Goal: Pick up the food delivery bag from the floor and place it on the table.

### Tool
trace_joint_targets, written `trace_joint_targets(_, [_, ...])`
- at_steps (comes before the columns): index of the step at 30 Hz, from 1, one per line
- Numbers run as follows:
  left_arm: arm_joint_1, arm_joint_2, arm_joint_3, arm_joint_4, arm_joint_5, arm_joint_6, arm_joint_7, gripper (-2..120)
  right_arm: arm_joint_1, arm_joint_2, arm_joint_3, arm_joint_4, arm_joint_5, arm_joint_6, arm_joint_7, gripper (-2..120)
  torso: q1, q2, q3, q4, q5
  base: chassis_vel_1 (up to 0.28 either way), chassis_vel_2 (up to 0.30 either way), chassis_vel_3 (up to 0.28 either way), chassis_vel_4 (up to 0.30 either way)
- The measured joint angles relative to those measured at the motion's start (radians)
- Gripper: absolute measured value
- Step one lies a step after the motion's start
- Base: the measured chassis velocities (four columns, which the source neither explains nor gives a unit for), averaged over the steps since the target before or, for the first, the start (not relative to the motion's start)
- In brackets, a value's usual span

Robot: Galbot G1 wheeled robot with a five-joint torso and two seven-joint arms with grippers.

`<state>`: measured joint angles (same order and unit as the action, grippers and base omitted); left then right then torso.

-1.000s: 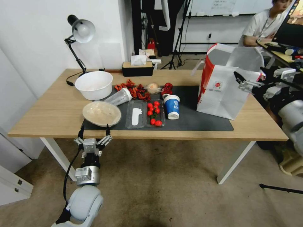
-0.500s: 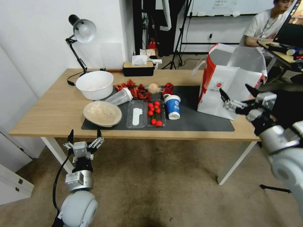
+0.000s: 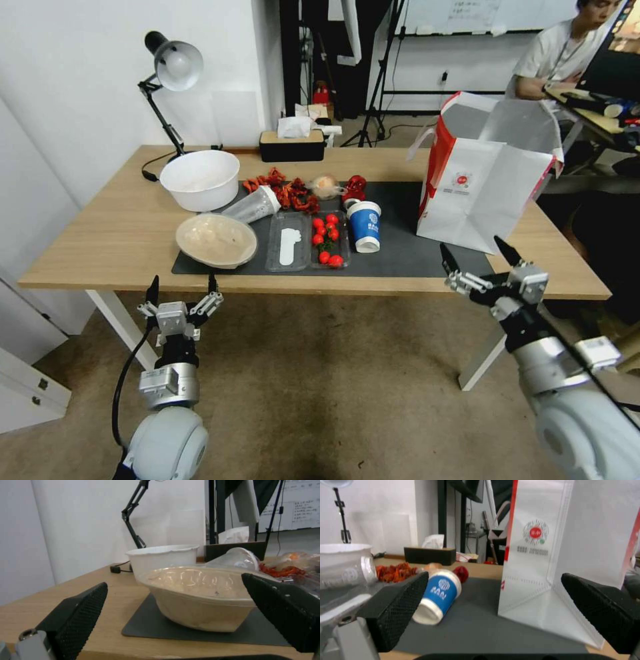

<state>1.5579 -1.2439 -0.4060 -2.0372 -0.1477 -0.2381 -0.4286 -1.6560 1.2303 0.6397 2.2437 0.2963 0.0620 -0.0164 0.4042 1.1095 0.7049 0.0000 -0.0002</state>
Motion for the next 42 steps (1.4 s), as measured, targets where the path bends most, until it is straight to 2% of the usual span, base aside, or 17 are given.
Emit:
trace_joint_targets(7, [0.003, 0.006, 0.016, -0.022, -0.004, 0.001, 0.001, 100, -0.058, 0.153, -0.081, -0.016, -0.153, 0.067, 0.011, 100, 0.000, 0.000, 0.000, 0.0000, 0.0000, 0.000, 0.000, 0.000, 0.000])
trace_joint_targets(16, [0.025, 0.009, 0.032, -0.034, 0.018, 0.000, -0.001, 100, -0.093, 0.272, -0.166, -0.055, -0.261, 0.131, 0.013, 100, 0.000, 0.000, 0.000, 0.0000, 0.0000, 0.000, 0.000, 0.000, 0.000])
trace_joint_targets(42, [0.053, 0.000, 0.036, -0.034, 0.047, -0.039, -0.001, 100, -0.115, 0.328, -0.218, -0.083, -0.342, 0.161, -0.002, 100, 0.000, 0.000, 0.000, -0.0001, 0.0002, 0.000, 0.000, 0.000, 0.000])
